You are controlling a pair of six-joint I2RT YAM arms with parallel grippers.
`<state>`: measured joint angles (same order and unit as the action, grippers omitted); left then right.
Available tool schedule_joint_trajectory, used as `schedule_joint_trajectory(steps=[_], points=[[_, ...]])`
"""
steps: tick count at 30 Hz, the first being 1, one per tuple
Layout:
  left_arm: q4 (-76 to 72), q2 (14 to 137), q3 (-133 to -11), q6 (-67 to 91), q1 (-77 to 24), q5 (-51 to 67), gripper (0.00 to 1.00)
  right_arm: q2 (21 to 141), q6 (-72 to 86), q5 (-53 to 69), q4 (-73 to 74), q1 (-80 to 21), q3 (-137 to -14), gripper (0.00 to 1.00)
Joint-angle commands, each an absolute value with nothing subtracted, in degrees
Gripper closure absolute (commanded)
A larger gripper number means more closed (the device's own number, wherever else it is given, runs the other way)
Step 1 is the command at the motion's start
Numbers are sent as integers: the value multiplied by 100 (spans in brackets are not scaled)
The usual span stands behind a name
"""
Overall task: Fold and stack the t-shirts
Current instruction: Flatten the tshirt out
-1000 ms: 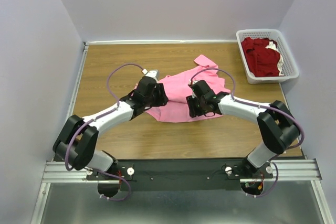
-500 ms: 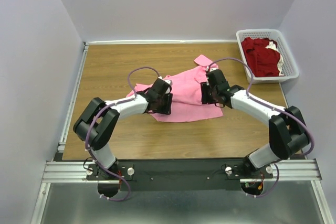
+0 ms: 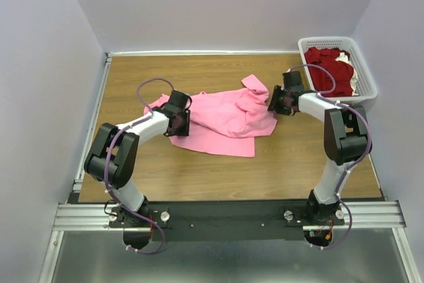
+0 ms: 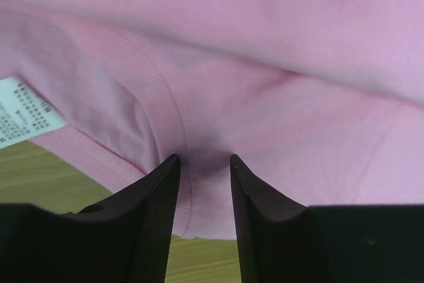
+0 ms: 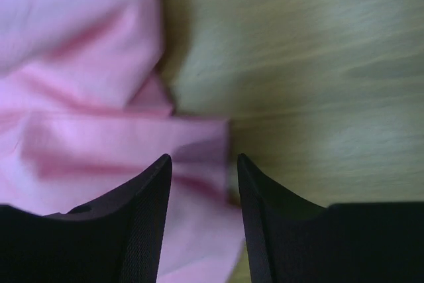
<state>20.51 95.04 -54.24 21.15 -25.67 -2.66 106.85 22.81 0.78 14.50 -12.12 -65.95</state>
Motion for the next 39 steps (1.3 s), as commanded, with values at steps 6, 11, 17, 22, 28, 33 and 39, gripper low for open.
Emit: schedule_joint_trajectory(steps=[6, 11, 17, 22, 28, 33, 39], points=[[2452, 9781, -5589, 1415, -1654, -765, 55, 11145, 2707, 826, 1371, -431, -6645, 56], [2303, 10019, -5941, 1371, -1292, -1010, 52, 10925, 2488, 1563, 1143, -457, -6451, 57], [1856, 9923, -6082, 1397, -1266, -1134, 46, 10977, 2408, 2556, 1064, -719, -6346, 52], [1688, 9458, -5968, 1511, -1266, -1344, 36, 11030, 2399, 2804, 1028, -1168, -6311, 52], [1441, 8298, -5503, 2074, -1581, -1275, 32, 11100, 2540, 2039, 1020, -1327, -6108, 62], [1512, 7964, -5160, 2259, -1863, -906, 32, 10742, 2505, 1663, 1055, -1327, -6065, 95], [1494, 7691, -4817, 2215, -1881, -896, 32, 9792, 2259, 767, 1485, -1318, -6275, 99]])
